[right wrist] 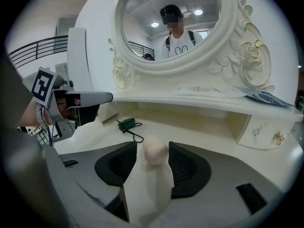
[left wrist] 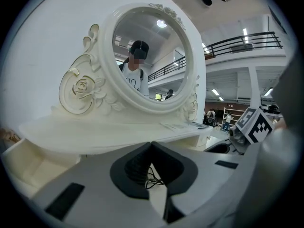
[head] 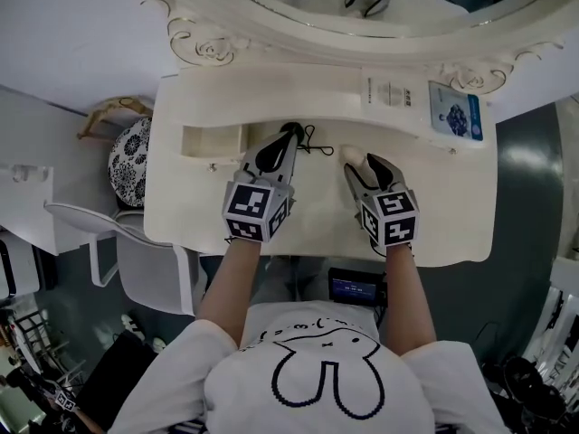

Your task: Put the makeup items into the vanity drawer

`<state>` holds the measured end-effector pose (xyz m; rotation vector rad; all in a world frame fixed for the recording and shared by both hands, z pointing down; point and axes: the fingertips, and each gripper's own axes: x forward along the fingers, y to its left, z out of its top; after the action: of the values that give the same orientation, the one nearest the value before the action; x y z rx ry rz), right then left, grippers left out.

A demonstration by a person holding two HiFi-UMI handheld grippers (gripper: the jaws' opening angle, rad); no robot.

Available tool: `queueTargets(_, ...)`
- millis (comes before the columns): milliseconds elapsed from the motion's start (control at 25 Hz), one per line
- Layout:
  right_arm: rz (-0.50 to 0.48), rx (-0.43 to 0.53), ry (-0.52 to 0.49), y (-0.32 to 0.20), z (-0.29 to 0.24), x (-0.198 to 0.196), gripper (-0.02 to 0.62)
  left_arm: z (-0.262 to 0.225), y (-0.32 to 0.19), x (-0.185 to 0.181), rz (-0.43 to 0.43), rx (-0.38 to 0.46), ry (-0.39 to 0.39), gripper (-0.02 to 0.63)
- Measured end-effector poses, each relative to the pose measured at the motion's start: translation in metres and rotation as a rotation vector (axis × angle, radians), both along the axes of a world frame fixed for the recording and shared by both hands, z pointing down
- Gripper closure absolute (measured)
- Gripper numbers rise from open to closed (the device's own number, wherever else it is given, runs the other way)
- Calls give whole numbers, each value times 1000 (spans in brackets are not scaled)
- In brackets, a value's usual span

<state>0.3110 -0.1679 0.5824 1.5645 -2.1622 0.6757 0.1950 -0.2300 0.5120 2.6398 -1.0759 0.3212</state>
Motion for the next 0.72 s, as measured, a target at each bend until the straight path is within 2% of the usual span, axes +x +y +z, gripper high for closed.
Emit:
queueTargets(280, 2, -26, 18, -6, 12, 2, 408, 10, -2, 3, 4, -18, -15, 601)
queueTargets(720, -2, -3, 34, -6, 1, 2, 431, 4, -2, -2, 0, -10, -11, 601)
